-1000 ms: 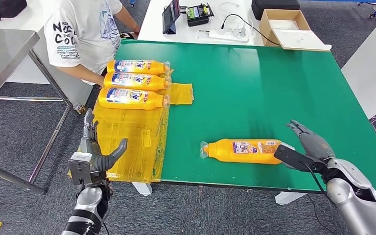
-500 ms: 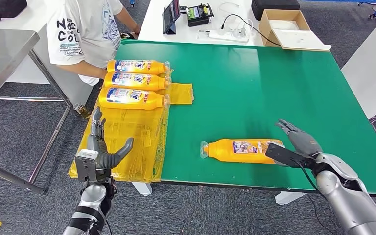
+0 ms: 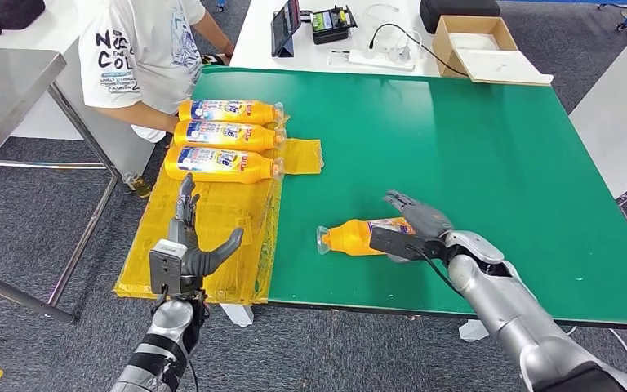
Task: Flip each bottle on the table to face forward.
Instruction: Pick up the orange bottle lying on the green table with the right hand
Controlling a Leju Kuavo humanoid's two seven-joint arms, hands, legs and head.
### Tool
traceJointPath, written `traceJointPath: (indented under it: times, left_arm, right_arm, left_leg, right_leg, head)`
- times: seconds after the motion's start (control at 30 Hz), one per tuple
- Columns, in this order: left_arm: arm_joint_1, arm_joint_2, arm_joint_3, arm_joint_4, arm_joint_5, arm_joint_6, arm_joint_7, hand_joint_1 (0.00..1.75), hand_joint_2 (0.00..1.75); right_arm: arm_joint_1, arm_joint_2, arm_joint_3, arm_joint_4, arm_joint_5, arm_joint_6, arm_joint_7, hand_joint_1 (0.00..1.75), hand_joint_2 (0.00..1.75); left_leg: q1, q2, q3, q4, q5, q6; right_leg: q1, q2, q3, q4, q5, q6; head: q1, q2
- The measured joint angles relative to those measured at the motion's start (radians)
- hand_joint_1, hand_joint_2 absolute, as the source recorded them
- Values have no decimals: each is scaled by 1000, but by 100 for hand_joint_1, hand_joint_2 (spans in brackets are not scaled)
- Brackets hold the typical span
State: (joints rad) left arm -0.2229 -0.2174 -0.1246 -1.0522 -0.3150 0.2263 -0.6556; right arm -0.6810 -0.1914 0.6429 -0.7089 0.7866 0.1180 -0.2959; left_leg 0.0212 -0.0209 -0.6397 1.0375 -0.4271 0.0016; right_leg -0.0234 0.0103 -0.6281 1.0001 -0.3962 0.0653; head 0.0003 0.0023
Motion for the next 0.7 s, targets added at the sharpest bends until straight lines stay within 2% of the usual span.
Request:
traceJointPath:
  times: [0.13,0.27,0.47,0.7]
  left_arm:
    - [-5,0,-7,8,2,0,2,0,175]
    - [-9,0,-8,19,10,0,6,0,175]
    - [-11,0,-8,31,11,0,6,0,175]
    - [-12,3,-9,38,13,0,8,0,175]
  right_arm:
    - [-17,31,27,41,-12,-2,-8,0,175]
    - [-30,41,53,75,-37,8,-15,0,175]
    - [-47,35,84,105,-66,42,-18,0,175]
    - [-63,1,115,118,-84,45,-2,0,175]
  left_leg:
    - [0,0,0,0,0,0]
    - [0,0,0,0,0,0]
    - [0,0,0,0,0,0]
    - [0,0,0,0,0,0]
  right_leg:
    - [0,0,0,0,0,0]
    - [0,0,0,0,0,0]
    - [0,0,0,0,0,0]
    - [0,0,0,0,0,0]
  head:
    - [0,0]
    - [0,0]
    - [0,0]
    - [0,0]
